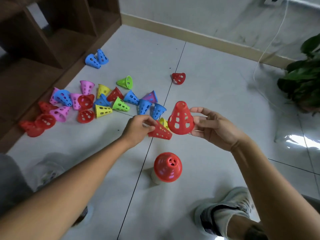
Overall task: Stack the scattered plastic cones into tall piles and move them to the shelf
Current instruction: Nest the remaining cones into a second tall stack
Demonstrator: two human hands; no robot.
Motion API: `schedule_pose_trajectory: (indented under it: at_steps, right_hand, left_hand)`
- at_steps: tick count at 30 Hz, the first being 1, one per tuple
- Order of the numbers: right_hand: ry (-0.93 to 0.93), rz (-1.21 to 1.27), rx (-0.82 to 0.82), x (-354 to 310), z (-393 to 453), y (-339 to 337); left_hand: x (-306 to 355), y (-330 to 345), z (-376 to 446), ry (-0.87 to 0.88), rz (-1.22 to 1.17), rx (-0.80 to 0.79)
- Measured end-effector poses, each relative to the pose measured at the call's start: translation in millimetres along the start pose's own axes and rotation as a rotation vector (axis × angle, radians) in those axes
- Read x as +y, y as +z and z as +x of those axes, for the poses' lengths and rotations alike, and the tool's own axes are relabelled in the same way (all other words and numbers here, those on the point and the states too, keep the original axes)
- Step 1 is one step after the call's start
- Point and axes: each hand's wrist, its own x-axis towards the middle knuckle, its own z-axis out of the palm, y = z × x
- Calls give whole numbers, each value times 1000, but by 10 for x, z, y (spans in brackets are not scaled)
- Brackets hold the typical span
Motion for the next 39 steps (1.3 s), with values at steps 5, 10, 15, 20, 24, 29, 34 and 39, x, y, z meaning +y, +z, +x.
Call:
schedule_pose_trajectory:
  at_steps: [5,10,15,20,24,29,34,39]
  right_hand:
    - [-11,-74,-224,-128,-99,221]
    - [65,-164,-360,-116,-198,345]
    - [125,-277,-378,-47,-232,414]
    - [186,-350,-349,-8,-266,415]
    - [243,-467,-285,52,-240,361]
    - [284,-426,-107,129,-219,189]
    - [230,-298,207,262,-240,-70]
    - [187,-208,483,500,-188,-437]
  left_hand:
    - [407,-482,-267,18,-306,57]
    - [744,-816,-431,60,-496,96]
    - [1087,-962,-621,84,-630,-35]
    - [1316,-974,-789,121,-566,-251]
    - [1344,-911,-839,93,-497,-441]
    - [1148,-766,-817,29,-285,-571]
    - [1019,-602,-761,-18,-181,-651]
    - [920,-475,-710,-39,-66,-687]
